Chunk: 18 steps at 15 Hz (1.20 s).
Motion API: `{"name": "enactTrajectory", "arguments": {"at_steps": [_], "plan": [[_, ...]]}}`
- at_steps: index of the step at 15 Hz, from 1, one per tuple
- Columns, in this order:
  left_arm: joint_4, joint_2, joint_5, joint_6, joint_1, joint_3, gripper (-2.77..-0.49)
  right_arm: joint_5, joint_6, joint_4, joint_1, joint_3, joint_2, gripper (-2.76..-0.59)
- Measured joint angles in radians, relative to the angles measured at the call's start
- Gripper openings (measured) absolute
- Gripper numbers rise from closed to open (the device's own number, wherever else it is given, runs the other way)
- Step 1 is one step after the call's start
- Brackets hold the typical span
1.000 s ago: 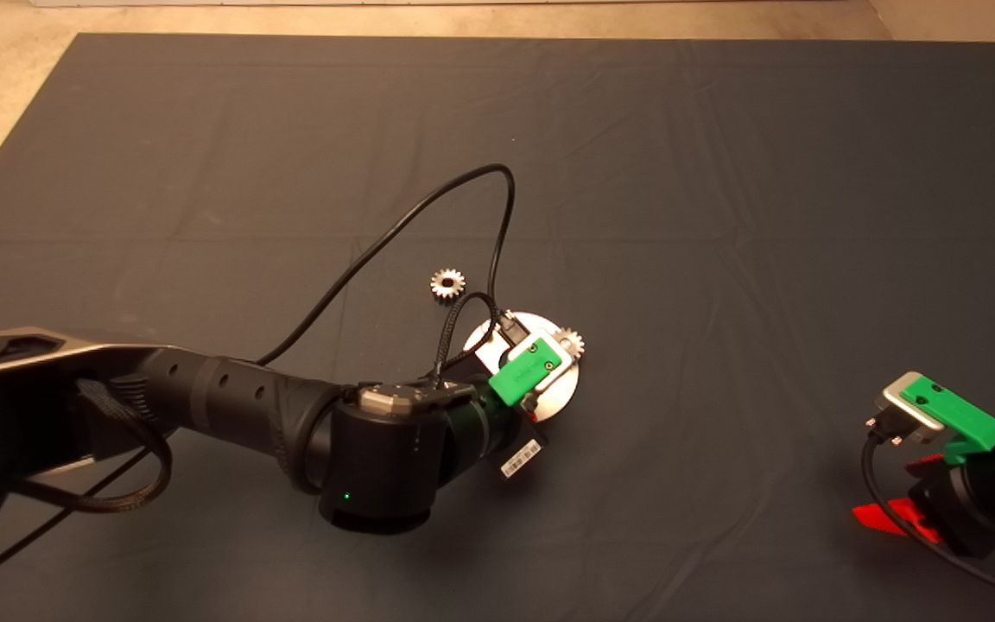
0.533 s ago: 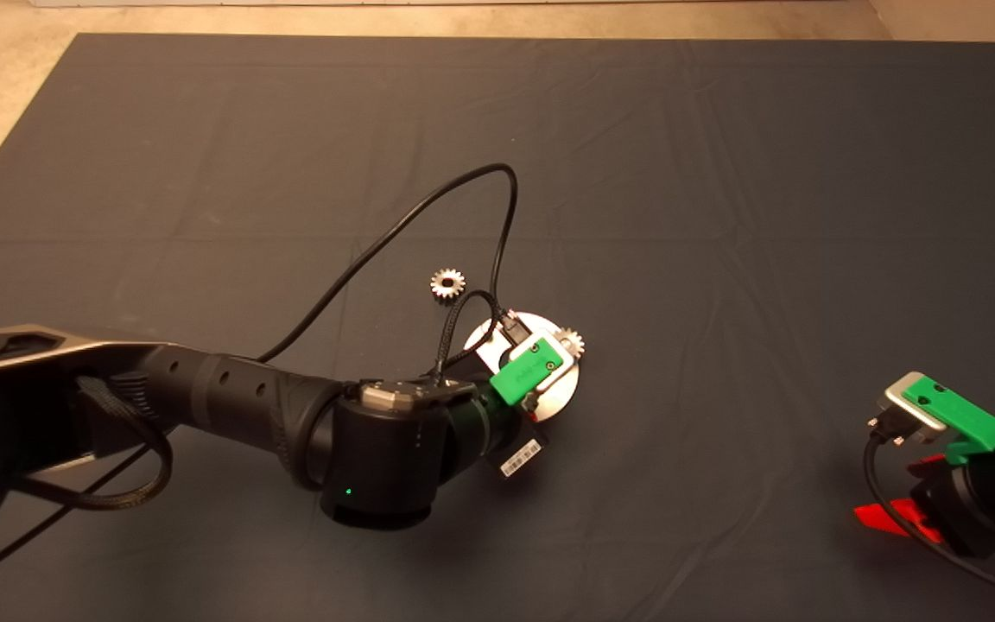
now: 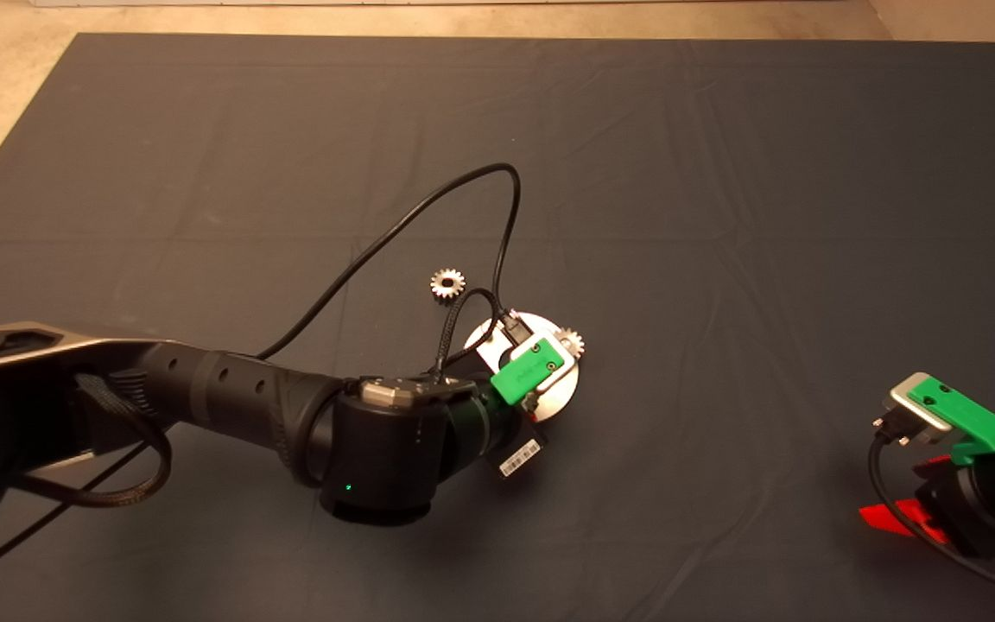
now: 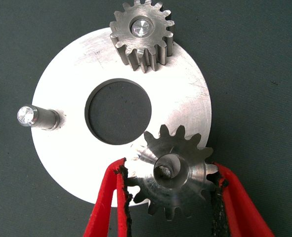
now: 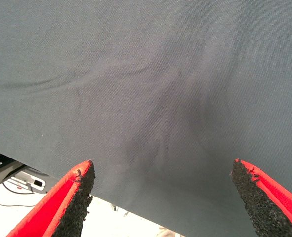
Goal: Install three planetary gears onto the carrier pins
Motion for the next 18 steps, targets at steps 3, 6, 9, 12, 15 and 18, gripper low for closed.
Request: {"name": "enactTrajectory", "arguments": {"at_steps": [3, 6, 9, 12, 15, 18], "plan": [[-0.01, 0.0, -0.003, 0.0, -0.005, -0.003, -2.57, 0.001, -0.006, 0.0, 0.0, 0.0, 0.0, -1.31], [-0.026, 0.0, -0.001, 0.0, -0.015, -0.004, -2.56, 0.001, -0.007, 0.0, 0.0, 0.0, 0.0, -1.31], [-0.034, 0.0, 0.002, 0.0, -0.022, -0.005, -2.57, 0.002, -0.007, 0.0, 0.0, 0.0, 0.0, -1.31], [-0.043, -0.004, 0.009, 0.0, -0.031, -0.006, -2.56, 0.003, -0.007, 0.0, 0.0, 0.0, 0.0, -1.31], [-0.049, -0.005, 0.009, 0.0, -0.034, -0.006, -2.56, 0.005, -0.007, 0.0, 0.0, 0.0, 0.0, -1.31], [-0.049, -0.005, 0.009, -0.004, -0.034, -0.006, -2.57, 0.011, -0.007, 0.0, 0.0, 0.0, 0.0, -1.31]]}}
